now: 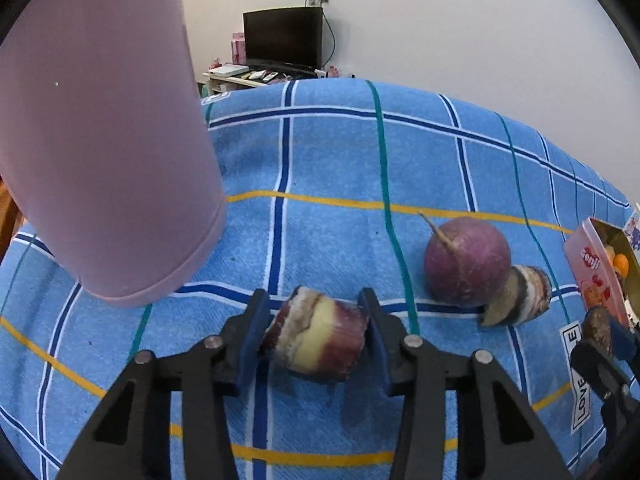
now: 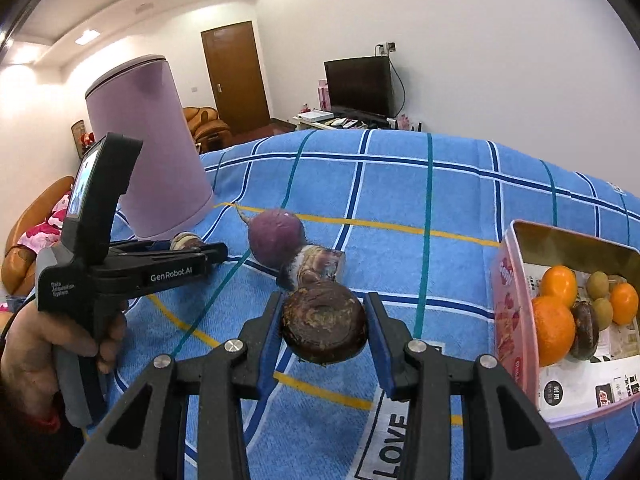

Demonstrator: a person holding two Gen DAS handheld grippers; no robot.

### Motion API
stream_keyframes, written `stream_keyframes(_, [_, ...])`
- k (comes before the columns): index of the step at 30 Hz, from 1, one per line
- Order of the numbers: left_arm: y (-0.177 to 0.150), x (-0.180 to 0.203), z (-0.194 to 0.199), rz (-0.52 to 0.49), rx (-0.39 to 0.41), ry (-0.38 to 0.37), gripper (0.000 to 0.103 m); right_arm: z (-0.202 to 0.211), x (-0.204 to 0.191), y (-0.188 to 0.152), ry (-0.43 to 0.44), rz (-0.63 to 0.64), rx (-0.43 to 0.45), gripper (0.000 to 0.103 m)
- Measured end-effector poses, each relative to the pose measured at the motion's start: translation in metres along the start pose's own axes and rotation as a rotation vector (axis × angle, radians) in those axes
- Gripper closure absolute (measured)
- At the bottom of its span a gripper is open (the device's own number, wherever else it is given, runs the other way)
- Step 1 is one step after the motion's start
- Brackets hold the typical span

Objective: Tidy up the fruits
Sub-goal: 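Grasp a sugarcane piece with the left tool while the right tool grasps a brown round fruit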

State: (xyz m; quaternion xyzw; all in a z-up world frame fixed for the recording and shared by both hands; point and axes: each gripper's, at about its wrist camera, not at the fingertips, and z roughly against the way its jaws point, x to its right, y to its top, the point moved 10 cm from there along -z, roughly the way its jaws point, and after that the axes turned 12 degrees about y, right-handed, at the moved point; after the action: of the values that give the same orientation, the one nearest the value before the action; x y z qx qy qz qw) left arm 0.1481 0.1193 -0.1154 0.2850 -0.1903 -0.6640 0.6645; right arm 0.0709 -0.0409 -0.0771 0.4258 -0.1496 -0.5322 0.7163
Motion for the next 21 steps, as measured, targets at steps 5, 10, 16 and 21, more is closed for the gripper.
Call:
stream_keyframes(5, [0.005, -0.010, 0.031, 0.033, 0.136, 0.091, 0.055, 0.009, -0.002, 0.004, -0.026, 0.016, 0.047, 0.061])
stream_keyframes(10, [0.006, -0.016, 0.056, 0.084, 0.235, 0.164, 0.055, 0.028, -0.009, 0.017, -0.129, 0.127, 0.152, 0.061])
stream_keyframes(16, [0.003, -0.008, 0.070, 0.090, 0.265, 0.158, 0.056, 0.035, -0.016, 0.023, -0.170, 0.189, 0.198, 0.061])
stream_keyframes(21, [0.000, -0.001, 0.073, 0.091, 0.271, 0.158, 0.056, 0.036, -0.018, 0.025, -0.174, 0.209, 0.210, 0.061])
